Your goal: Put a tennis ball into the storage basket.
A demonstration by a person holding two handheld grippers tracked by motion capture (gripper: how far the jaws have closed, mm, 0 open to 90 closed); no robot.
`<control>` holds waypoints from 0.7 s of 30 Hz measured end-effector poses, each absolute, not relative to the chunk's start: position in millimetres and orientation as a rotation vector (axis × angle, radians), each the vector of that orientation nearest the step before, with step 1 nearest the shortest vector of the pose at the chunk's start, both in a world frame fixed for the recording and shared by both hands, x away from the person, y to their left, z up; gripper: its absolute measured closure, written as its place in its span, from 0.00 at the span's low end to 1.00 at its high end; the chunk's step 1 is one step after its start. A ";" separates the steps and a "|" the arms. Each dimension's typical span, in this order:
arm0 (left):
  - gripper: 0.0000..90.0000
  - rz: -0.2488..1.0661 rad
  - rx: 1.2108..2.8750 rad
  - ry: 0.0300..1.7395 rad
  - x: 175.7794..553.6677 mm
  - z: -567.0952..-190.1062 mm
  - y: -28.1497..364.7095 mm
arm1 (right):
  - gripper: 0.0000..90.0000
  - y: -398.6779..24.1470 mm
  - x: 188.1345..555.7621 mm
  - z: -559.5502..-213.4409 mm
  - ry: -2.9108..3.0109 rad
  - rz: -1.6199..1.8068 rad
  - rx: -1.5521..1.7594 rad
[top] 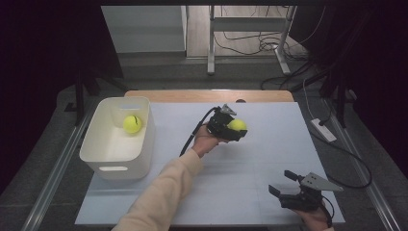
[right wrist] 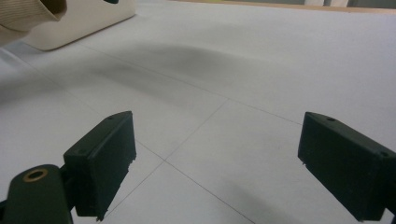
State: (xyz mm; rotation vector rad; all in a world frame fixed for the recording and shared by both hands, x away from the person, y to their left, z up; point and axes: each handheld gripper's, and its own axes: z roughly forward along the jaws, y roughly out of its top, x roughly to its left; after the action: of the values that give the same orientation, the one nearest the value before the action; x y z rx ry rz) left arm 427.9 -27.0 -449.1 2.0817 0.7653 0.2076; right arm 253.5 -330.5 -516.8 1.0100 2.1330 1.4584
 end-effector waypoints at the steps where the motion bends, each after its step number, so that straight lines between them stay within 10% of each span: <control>1: 0.30 0.209 2.082 0.760 427.6 -448.2 -26.4 | 0.12 -330.5 253.4 -516.8 2.134 1.458 1.011; 21: 0.30 0.243 2.052 0.723 411.8 -427.5 -14.5 | 0.12 -329.8 253.2 -516.9 2.135 1.453 1.015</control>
State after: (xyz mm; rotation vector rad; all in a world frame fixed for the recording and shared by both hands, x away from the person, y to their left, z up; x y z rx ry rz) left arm 411.8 -14.5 -427.5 2.0519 0.7230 0.2433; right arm 253.2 -329.8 -516.9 1.0151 2.1353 1.4534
